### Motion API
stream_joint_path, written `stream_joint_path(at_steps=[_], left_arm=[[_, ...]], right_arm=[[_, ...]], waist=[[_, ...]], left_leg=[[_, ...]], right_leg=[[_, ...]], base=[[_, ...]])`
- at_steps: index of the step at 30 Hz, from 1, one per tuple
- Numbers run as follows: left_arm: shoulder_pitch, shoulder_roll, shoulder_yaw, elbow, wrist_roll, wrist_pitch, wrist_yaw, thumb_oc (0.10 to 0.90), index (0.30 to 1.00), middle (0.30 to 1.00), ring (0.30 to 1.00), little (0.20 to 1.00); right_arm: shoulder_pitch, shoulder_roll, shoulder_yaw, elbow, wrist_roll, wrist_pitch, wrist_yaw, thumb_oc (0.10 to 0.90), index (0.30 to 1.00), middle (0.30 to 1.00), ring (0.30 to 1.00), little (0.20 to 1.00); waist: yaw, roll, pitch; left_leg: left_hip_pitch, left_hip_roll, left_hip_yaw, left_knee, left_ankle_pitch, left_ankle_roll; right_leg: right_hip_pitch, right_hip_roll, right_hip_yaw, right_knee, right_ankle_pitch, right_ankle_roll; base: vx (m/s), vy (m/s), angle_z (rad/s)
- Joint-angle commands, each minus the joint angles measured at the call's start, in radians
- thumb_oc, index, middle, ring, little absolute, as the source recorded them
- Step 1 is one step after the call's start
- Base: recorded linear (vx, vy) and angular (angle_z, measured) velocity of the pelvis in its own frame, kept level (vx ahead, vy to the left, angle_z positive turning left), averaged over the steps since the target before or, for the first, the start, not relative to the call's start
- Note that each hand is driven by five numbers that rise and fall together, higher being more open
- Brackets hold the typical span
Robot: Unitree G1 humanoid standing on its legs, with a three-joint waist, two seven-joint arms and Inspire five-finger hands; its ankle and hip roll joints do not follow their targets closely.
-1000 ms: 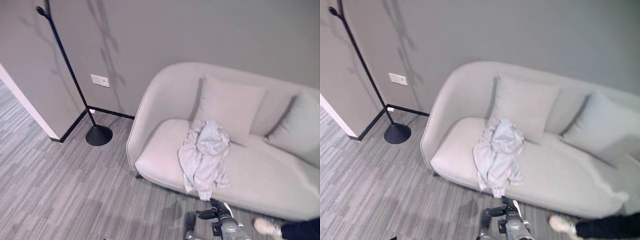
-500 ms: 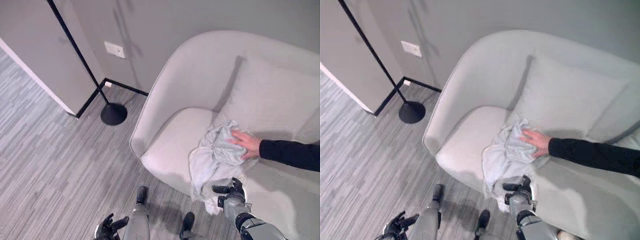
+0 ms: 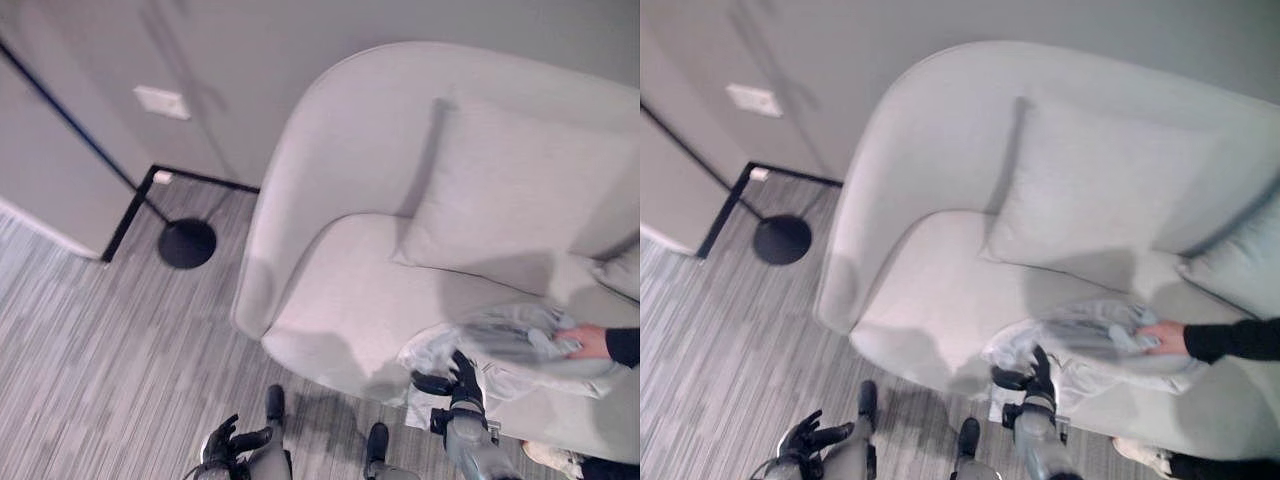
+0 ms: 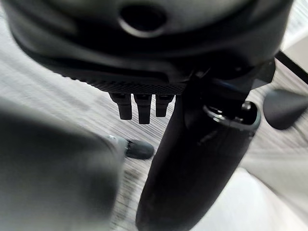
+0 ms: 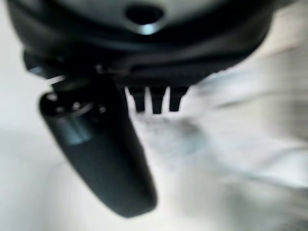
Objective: Hang the clothes on the sofa on the clothes rack.
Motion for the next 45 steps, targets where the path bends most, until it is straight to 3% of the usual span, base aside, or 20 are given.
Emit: stream_joint_path(at_steps=[1,5,14,27,34,41,44,45], left_arm=[[-0.043,-0.04,-0.074,0.136,0.083,-0.014,0.009,0.8,0.9,0.9,0.9,0.9],[-0.049,-0.03,-0.066,0.128,0.104,-0.012,-0.001,0.8,0.9,0.9,0.9,0.9],[-0.034,-0.038,-0.064,0.136,0.118,0.0,0.008,0.8,0.9,0.9,0.9,0.9],[0.007,-0.045,-0.039,0.182,0.129,0.018,-0.009,0.8,0.9,0.9,0.9,0.9],[0.008,-0.037,-0.041,0.176,0.147,0.02,-0.012,0.8,0.9,0.9,0.9,0.9],[0.025,-0.038,-0.038,0.15,0.153,0.01,-0.005,0.8,0.9,0.9,0.9,0.9],[0.023,-0.032,-0.036,0.129,0.148,0.01,-0.003,0.8,0.9,0.9,0.9,0.9],[0.023,-0.025,-0.04,0.119,0.154,0.015,-0.006,0.8,0.9,0.9,0.9,0.9]], right_arm=[[-0.191,0.05,-0.034,0.235,-0.251,-0.046,0.097,0.8,0.9,0.9,0.9,0.9],[-0.153,0.055,0.023,0.166,-0.303,-0.058,0.164,0.8,0.9,0.9,0.9,0.9],[-0.172,0.093,0.066,0.237,-0.287,-0.045,0.159,0.8,0.9,0.9,0.9,0.9],[-0.145,0.093,0.031,0.287,-0.248,-0.033,0.147,0.8,0.9,0.9,0.9,0.9],[-0.143,0.105,0.067,0.297,-0.233,-0.035,0.185,0.8,0.9,0.9,0.9,0.9],[-0.175,0.055,-0.008,0.394,-0.38,0.016,0.088,0.8,0.9,0.9,0.9,0.9],[-0.22,0.013,-0.058,0.442,-0.444,0.051,0.041,0.8,0.9,0.9,0.9,0.9],[-0.245,-0.018,-0.087,0.459,-0.482,0.083,0.028,0.8,0.9,0.9,0.9,0.9]], waist=[[0.046,0.009,-0.058],[0.037,0.012,-0.091],[0.042,0.02,-0.137],[0.049,0.013,-0.155],[0.058,0.006,-0.159],[0.068,0.009,-0.147],[0.082,0.017,-0.12],[0.091,0.024,-0.103]], left_leg=[[0.095,0.019,-0.036,0.003,-0.18,-0.017],[0.174,0.022,-0.01,0.003,-0.2,-0.015],[0.248,0.018,0.009,0.003,-0.22,-0.01],[0.263,0.011,0.004,0.003,-0.225,-0.005],[0.261,0.003,-0.006,0.003,-0.227,-0.002],[0.269,-0.001,0.004,0.003,-0.236,0.005],[0.27,0.007,0.026,0.003,-0.238,0.013],[0.268,0.013,0.045,0.003,-0.237,0.018]], right_leg=[[-0.065,-0.003,-0.008,0.01,-0.045,-0.014],[-0.003,-0.002,0.003,0.015,-0.059,-0.012],[0.061,-0.004,0.013,0.017,-0.074,-0.014],[0.085,-0.006,0.017,0.014,-0.072,-0.014],[0.092,-0.012,0.011,0.012,-0.068,-0.012],[0.086,-0.017,-0.007,0.027,-0.06,-0.001],[0.022,-0.027,-0.049,0.126,-0.064,0.005],[-0.027,-0.039,-0.099,0.197,-0.07,0.014]], base=[[0.02,-0.005,-0.57],[0.04,0.008,-0.09],[0.03,0.012,-0.11],[0.0,0.003,-0.02],[0.0,0.002,0.0],[0.0,0.0,0.0],[-0.1,0.032,-0.16],[-0.18,0.067,-0.41]])
